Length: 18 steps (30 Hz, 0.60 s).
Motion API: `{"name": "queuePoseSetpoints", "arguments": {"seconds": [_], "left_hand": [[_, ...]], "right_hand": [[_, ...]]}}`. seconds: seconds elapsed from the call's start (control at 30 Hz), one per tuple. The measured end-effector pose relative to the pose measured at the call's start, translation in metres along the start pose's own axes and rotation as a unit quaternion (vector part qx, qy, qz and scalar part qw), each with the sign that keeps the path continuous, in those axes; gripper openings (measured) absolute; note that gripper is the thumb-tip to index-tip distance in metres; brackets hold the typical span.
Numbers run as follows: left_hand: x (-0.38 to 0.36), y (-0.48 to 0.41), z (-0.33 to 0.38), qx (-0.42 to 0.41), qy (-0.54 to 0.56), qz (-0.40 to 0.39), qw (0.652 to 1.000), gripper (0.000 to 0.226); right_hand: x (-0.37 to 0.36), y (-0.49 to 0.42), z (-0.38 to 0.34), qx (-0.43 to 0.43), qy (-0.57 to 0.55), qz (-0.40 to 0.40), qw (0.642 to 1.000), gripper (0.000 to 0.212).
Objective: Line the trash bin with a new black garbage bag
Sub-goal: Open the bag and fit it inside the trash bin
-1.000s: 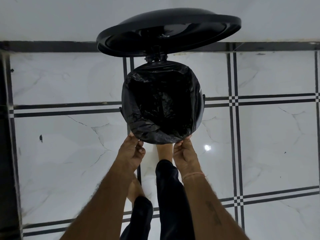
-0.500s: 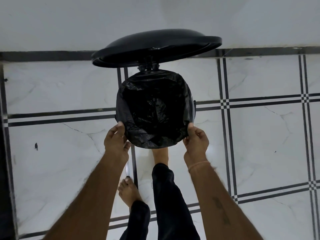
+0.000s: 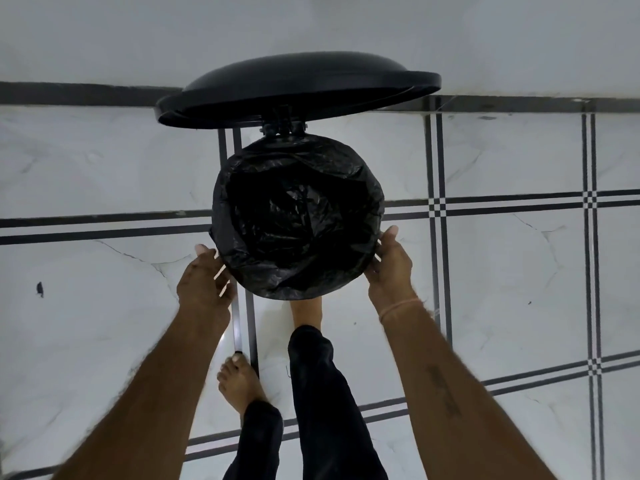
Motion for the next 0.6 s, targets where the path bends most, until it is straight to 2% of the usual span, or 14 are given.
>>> {"name": "queuePoseSetpoints", "arguments": {"seconds": [0.03, 0.1, 0.2, 0.27, 0.33, 0.4, 0.5, 0.6], "left_hand": [[-0.004, 0.001, 0.003, 0.001, 0.001, -0.009, 1.000, 0.029], [-0.010, 0.000, 0.008, -0.014, -0.014, -0.017, 1.000, 0.023], [-0.004, -0.005, 0.021, -0.047, -0.032, 0.035, 0.998, 0.013], [-0.002, -0.009, 0.036, -0.087, -0.027, 0.069, 0.993, 0.018], [-0.013, -0.010, 0.058, -0.146, -0.041, 0.049, 0.987, 0.028], [-0.033, -0.009, 0.075, -0.173, -0.076, 0.002, 0.982, 0.033], [-0.058, -0.014, 0.090, -0.163, -0.130, -0.040, 0.977, 0.031], [-0.070, -0.025, 0.099, -0.128, -0.158, -0.046, 0.978, 0.025]], "right_hand": [[-0.001, 0.002, -0.003, 0.002, 0.002, -0.012, 1.000, 0.046], [-0.004, -0.002, -0.006, -0.002, 0.007, -0.019, 1.000, 0.040], [-0.006, -0.014, -0.018, 0.008, 0.013, 0.040, 0.999, 0.029], [-0.008, -0.018, -0.037, 0.068, 0.029, 0.073, 0.995, 0.026], [-0.022, -0.015, -0.061, 0.139, 0.048, 0.048, 0.988, 0.033], [-0.043, -0.015, -0.078, 0.164, 0.082, -0.005, 0.983, 0.040], [-0.065, -0.026, -0.090, 0.152, 0.120, -0.047, 0.980, 0.034], [-0.079, -0.042, -0.097, 0.084, 0.175, -0.036, 0.980, 0.036]]}}
Point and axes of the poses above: each hand's wrist, its own y-axis away from the middle knuckle, its own x-axis out of the back of the hand, z = x × y, the point moved 9 cm from there along -y, towards the middle knuckle, and after that the axes turned 6 degrees about z, right-handed, at the moved point
